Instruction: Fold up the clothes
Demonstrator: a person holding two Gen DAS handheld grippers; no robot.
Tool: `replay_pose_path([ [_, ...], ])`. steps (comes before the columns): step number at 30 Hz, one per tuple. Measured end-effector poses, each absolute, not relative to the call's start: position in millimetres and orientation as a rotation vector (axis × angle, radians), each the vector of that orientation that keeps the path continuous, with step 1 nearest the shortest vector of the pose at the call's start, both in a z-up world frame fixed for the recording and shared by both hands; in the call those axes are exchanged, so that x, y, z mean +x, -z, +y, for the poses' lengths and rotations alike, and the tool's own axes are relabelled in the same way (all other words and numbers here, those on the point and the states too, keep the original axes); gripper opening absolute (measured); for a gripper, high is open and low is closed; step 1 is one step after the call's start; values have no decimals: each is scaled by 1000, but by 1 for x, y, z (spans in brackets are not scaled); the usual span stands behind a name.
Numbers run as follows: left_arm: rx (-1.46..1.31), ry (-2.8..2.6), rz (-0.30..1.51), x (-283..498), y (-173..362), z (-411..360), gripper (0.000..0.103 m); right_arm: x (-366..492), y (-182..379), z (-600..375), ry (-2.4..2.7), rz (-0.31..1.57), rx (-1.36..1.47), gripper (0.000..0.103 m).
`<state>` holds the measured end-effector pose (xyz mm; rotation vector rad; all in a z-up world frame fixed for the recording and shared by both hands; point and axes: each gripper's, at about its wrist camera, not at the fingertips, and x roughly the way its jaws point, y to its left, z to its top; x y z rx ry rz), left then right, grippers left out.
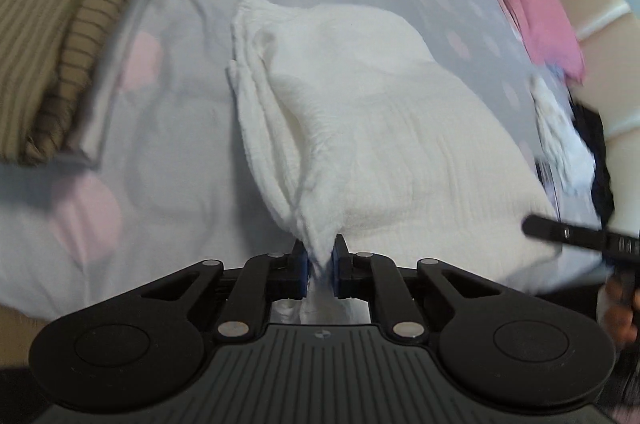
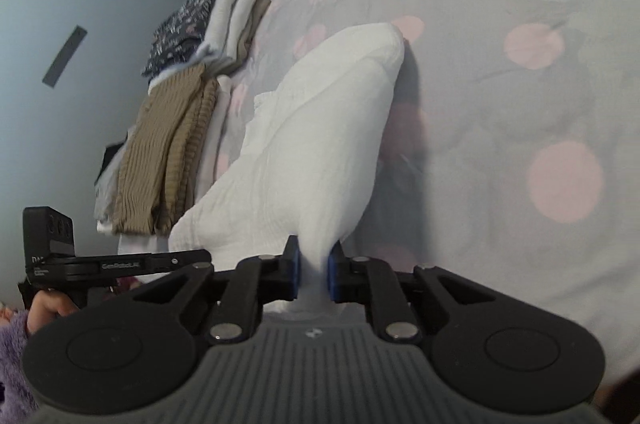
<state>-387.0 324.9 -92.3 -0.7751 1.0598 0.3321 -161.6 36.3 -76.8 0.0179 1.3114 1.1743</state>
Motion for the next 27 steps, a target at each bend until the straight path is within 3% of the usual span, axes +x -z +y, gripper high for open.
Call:
replay_pose_path([
  [11,-659,-343,1325,-369,152,304,12,-182,154,36,-1097,1424,-208,16],
  [13,-652,-348,1335,-367,155,303,15,-186,154,40,-1111,1391,-257,22],
  [15,-640,-358,1335,-370,152,302,22,-190,150,39,-1115,1357,-289,33],
  [18,-605,-362,1310,-379,136,300,24,-191,135,29,-1098,1276,-304,34],
  [23,-579,-405,1161,-383,102,305,24,-190,99,17,-1069,1076,-336,34],
  [27,-560,-417,1094,-363,91,307,24,-190,86,42,-1098,1010,-344,23],
])
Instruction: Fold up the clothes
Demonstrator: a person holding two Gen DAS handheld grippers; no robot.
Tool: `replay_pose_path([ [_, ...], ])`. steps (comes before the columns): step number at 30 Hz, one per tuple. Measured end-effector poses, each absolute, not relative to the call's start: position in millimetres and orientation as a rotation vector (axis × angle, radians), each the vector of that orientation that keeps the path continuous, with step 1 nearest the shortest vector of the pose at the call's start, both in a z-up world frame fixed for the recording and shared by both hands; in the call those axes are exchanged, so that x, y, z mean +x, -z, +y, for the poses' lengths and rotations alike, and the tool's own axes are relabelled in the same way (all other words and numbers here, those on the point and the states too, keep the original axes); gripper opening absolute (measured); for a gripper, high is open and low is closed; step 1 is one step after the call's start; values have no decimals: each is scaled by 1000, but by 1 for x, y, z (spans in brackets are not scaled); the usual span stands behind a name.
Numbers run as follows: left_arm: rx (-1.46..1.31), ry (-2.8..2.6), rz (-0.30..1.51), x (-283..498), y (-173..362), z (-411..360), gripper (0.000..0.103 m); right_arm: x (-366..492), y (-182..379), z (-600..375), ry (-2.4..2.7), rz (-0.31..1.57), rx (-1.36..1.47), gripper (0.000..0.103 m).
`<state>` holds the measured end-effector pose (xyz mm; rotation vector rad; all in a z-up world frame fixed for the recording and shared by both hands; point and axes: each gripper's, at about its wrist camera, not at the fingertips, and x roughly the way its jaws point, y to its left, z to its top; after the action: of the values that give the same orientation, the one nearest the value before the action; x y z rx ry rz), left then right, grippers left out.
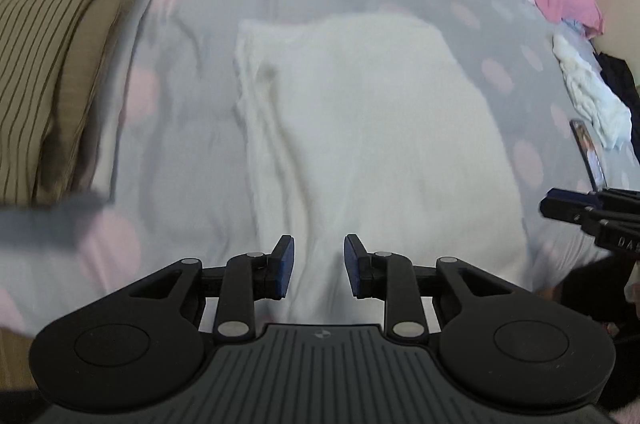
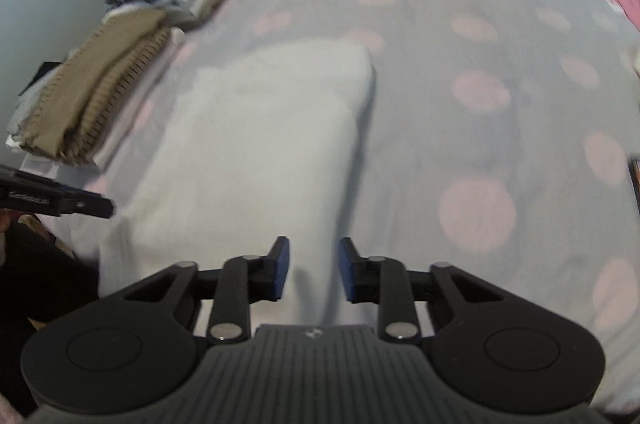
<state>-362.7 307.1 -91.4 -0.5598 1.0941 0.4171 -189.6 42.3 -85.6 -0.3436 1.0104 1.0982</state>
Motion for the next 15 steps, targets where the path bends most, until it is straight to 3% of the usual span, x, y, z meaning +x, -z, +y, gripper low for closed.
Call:
replay_pose_path([
  [11,-636,-509,1147,-327,150,329,24,-195,122,95,-1120,971,-457,22],
  [15,-680,-513,1132,-331,159,338,31,-188,137,96,-1132,987,-419,23],
])
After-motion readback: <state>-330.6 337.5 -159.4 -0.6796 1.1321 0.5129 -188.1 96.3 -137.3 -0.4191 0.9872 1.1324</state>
